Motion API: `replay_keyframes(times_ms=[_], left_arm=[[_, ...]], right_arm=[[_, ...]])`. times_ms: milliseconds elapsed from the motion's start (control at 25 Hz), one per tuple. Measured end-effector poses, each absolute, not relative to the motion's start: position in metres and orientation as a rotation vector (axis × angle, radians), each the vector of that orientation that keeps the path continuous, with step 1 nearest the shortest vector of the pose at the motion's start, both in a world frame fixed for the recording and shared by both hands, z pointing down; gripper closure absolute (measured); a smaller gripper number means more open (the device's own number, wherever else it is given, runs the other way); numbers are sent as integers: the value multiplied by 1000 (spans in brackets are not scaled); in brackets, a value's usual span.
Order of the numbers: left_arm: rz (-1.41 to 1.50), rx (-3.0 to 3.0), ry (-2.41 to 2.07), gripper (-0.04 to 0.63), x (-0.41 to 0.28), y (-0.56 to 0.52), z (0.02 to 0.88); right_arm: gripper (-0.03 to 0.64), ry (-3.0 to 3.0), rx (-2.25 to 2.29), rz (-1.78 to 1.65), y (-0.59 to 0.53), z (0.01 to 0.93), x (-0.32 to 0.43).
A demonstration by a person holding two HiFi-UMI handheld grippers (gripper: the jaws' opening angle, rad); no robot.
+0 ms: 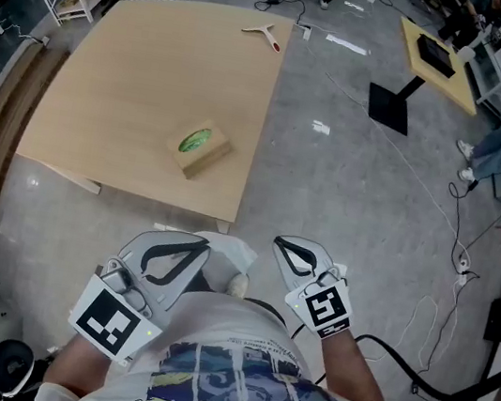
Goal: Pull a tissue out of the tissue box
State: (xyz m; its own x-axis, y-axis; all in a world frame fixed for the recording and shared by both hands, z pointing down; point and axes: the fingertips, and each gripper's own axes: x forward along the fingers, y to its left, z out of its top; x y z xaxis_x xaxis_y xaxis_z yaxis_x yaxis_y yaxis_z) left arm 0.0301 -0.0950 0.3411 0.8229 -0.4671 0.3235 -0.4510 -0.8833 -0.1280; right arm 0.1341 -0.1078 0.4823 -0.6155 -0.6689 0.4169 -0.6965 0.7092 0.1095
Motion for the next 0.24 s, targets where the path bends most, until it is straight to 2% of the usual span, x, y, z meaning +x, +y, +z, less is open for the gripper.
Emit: replay_keyframes(times_ms=[240], left_arm=[[-540, -2956, 742, 589, 30, -95, 343]], right_arm=[[611, -2483, 1061, 85, -108, 485, 134]])
